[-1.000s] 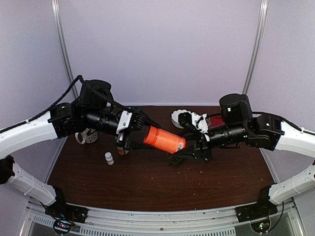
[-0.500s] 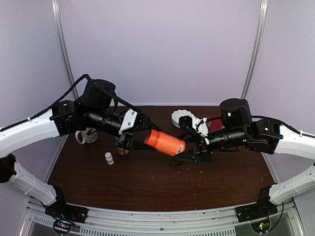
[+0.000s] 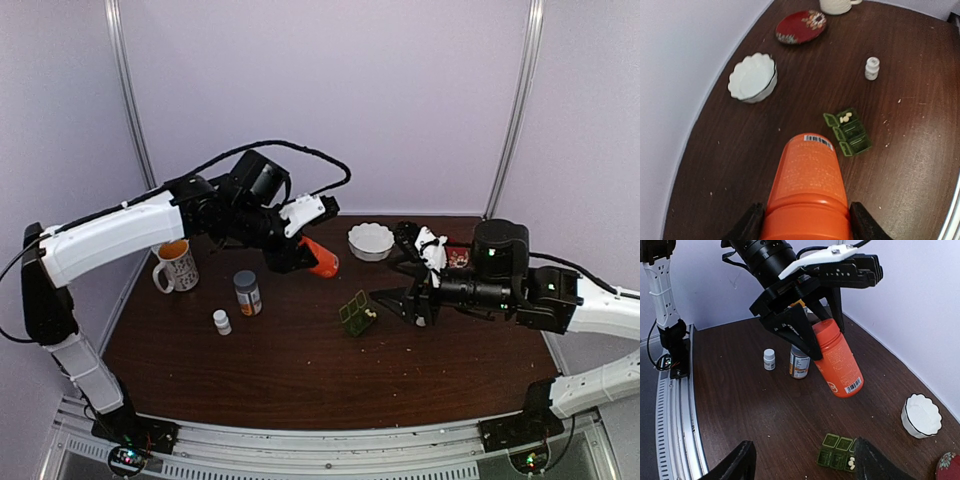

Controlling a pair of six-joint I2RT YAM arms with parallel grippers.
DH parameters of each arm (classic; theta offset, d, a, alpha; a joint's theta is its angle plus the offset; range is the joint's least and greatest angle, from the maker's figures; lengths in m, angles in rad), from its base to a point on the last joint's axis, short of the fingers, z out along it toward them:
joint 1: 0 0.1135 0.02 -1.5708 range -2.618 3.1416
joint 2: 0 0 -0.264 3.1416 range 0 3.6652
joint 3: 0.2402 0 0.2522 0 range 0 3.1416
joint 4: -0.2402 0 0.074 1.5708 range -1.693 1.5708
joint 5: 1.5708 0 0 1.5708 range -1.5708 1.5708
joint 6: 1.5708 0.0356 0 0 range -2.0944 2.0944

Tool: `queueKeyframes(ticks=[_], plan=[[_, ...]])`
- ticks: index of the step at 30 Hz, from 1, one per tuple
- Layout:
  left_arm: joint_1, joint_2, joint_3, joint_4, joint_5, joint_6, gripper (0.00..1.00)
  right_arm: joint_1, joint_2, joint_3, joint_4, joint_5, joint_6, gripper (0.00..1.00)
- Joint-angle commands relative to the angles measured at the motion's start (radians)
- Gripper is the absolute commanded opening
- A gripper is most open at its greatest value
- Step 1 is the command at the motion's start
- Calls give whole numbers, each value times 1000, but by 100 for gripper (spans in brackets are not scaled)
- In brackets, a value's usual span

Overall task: Sort the pills into containers
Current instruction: Place the pill bottle at the center of the board.

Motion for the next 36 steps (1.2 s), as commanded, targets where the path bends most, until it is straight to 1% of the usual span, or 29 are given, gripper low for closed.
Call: queueKeyframes(ticks=[1, 4, 7, 9, 12, 14, 16, 18, 22, 28, 29, 30, 31, 36], plan=[[57, 148, 172, -206, -32, -186, 2, -9, -22, -24, 46, 152, 90, 70], [79, 274, 309, -331, -41, -233, 3, -12, -32, -38, 33, 209, 116, 70], [90, 372, 418, -410, -43, -279, 4, -17, -40, -58, 29, 238, 154, 70], [90, 424, 471, -436, -32, -289, 4, -20, -37, -65, 17, 260, 172, 70], [90, 462, 507, -430, 1, -308, 4, -26, -26, -74, -10, 293, 197, 70], [90, 497, 545, -452, -30, -324, 5, -33, -19, -83, -11, 297, 210, 70], [90, 546, 604, -511, -85, -329, 5, -36, -15, -88, -13, 293, 221, 71], [90, 590, 664, -568, -111, -329, 8, -38, -13, -92, -14, 285, 229, 71], [90, 629, 679, -592, -86, -334, 12, -42, -3, -104, -15, 289, 235, 71], [90, 675, 696, -593, -73, -353, 13, -47, 38, -98, -16, 267, 252, 71], [90, 682, 702, -592, -66, -355, 15, -48, 43, -96, -14, 262, 256, 71], [90, 687, 705, -592, -55, -354, 18, -49, 49, -94, -13, 256, 257, 71], [90, 692, 709, -593, -48, -357, 26, -48, 55, -93, -9, 250, 258, 71], [90, 672, 715, -601, -42, -365, 86, -49, 87, -80, 11, 211, 247, 71]])
